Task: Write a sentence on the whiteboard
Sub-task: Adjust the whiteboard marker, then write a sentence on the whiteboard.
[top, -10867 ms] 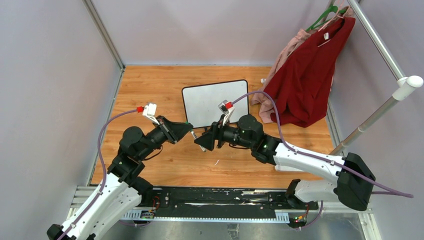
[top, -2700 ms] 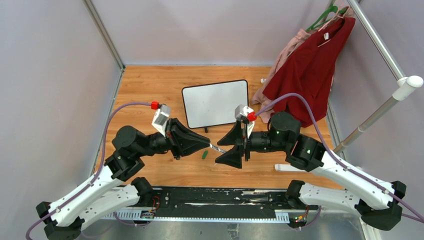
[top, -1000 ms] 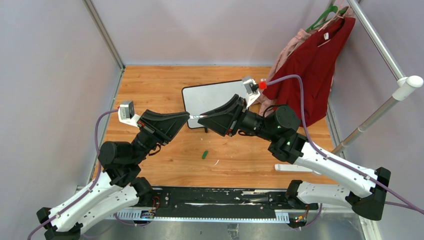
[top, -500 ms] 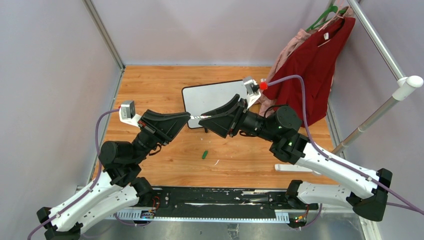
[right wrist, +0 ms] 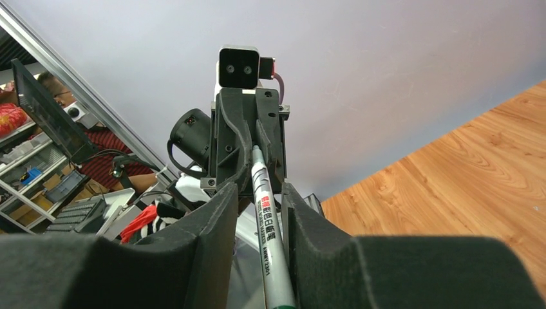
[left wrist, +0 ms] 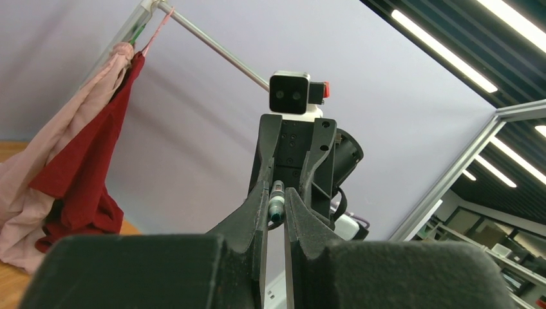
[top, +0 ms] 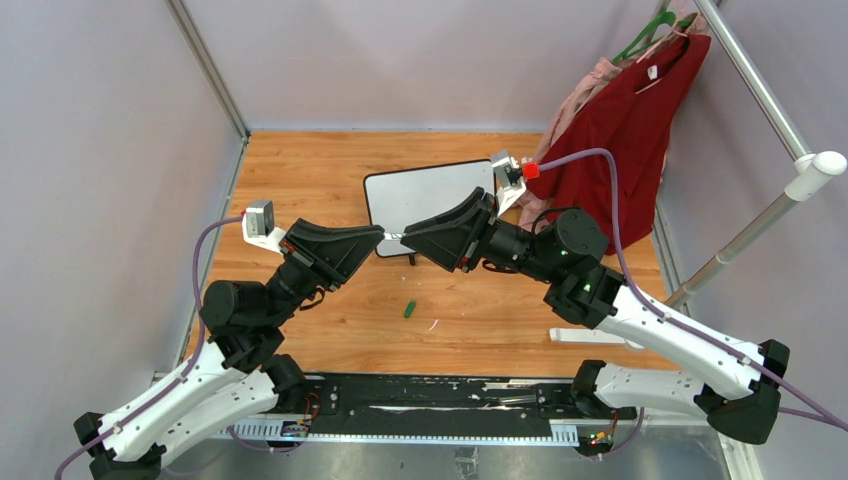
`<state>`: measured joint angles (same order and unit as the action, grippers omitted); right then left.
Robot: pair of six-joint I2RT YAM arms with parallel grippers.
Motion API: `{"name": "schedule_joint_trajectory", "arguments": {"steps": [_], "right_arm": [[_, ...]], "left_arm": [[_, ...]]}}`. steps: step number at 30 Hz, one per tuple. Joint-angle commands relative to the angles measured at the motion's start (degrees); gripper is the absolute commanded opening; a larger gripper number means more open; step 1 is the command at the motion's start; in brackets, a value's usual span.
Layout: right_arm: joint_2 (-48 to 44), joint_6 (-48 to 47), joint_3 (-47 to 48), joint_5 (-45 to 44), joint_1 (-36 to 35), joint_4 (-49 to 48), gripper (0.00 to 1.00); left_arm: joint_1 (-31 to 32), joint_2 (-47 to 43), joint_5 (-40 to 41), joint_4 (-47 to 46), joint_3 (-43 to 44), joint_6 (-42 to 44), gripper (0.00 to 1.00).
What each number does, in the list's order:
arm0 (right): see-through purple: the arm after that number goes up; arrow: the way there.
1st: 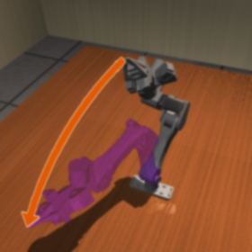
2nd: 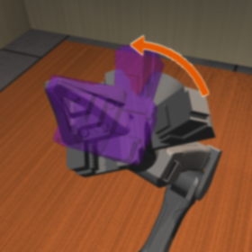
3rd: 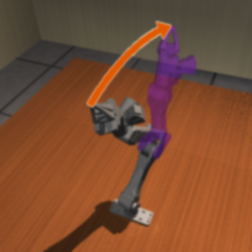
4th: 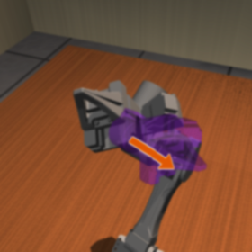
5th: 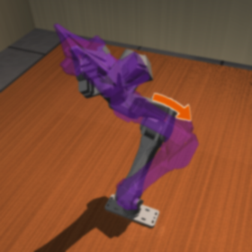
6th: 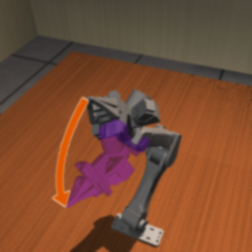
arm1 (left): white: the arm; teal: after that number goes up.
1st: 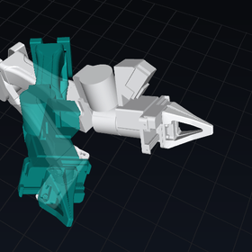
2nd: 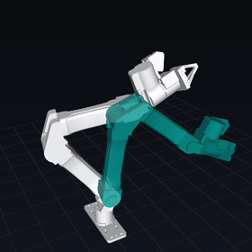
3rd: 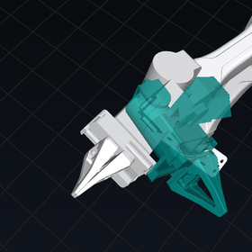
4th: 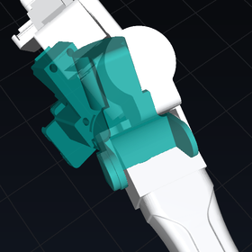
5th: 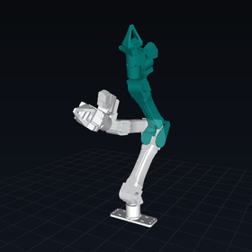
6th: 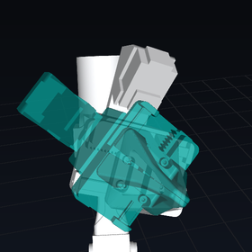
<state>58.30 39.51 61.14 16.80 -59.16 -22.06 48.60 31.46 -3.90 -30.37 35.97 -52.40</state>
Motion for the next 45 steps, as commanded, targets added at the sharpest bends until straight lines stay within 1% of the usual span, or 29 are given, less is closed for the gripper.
{"name": "schedule_joint_trajectory", "arguments": {"steps": [1,6,11,15,17,18,20,21,24,26,27,29,31,33,37,39,42,45], "right_arm": [[-0.8,-1.0,2.0,0.1,-0.4,-0.9,0.33],[-0.8,-1.1,2.2,0.6,-0.4,-0.2,0.27],[-1.1,-1.4,2.0,0.8,-0.4,0.1,0.2],[-1.3,-1.4,2.0,1.2,-0.4,0.0,0.09],[-1.3,-1.5,1.8,1.5,-0.4,-0.2,0.02],[-1.4,-1.5,1.7,1.6,-0.4,-0.4,0.0],[-1.6,-1.5,1.3,1.9,-0.4,-1.1,0.0],[-1.7,-1.6,1.3,1.9,-0.4,-1.2,0.0],[-2.4,-2.4,1.2,1.5,-0.4,-0.3,0.0],[-3.2,-3.4,1.3,0.8,-0.4,1.2,0.0],[-3.7,-4.1,1.4,0.3,-0.4,2.0,0.0],[-5.0,-5.7,1.7,-1.1,-0.4,4.5,0.0],[-6.6,-8.9,2.4,-3.1,-0.4,8.4,0.0],[-8.3,-12.4,3.7,-6.6,-0.4,14.1,0.0],[-11.6,-19.4,5.3,-18.5,-0.4,26.9,0.0],[-12.8,-22.6,4.9,-24.3,-0.4,31.2,0.0],[-14.2,-26.2,2.7,-31.6,-0.4,34.8,0.0],[-15.2,-29.5,-0.8,-37.2,-0.4,34.9,0.0]], "left_arm": [[0.4,0.3,-0.2,-1.3,0.4,0.4,0.0],[0.4,0.2,-0.1,-1.3,0.4,0.5,0.0],[0.4,0.6,-0.4,-1.2,0.6,0.5,0.0],[0.4,0.7,-0.4,-1.2,0.5,0.5,0.0],[0.4,0.8,-0.5,-1.3,0.4,0.6,0.0],[0.4,0.8,-0.4,-1.3,0.3,0.7,0.0],[0.4,0.7,-0.4,-1.3,0.0,0.9,0.0],[0.4,0.7,-0.4,-1.2,-0.2,1.0,0.02],[0.4,0.2,0.5,-0.2,-0.4,1.5,0.41],[0.4,-0.6,1.3,1.4,-0.3,2.3,0.6],[0.4,-1.1,1.9,2.4,-0.2,2.7,0.67],[0.4,-2.2,3.3,5.1,0.1,4.1,0.77],[0.4,-3.7,4.6,8.9,0.9,6.1,0.82],[0.4,-5.3,6.8,14.0,1.9,9.3,0.85],[0.4,-8.1,13.6,28.9,5.4,17.4,0.86],[0.4,-8.7,18.1,36.5,6.7,20.8,0.85],[0.4,-8.8,24.1,44.4,7.9,23.7,0.85],[0.3,-7.8,28.7,47.4,8.1,24.9,0.83]]}}
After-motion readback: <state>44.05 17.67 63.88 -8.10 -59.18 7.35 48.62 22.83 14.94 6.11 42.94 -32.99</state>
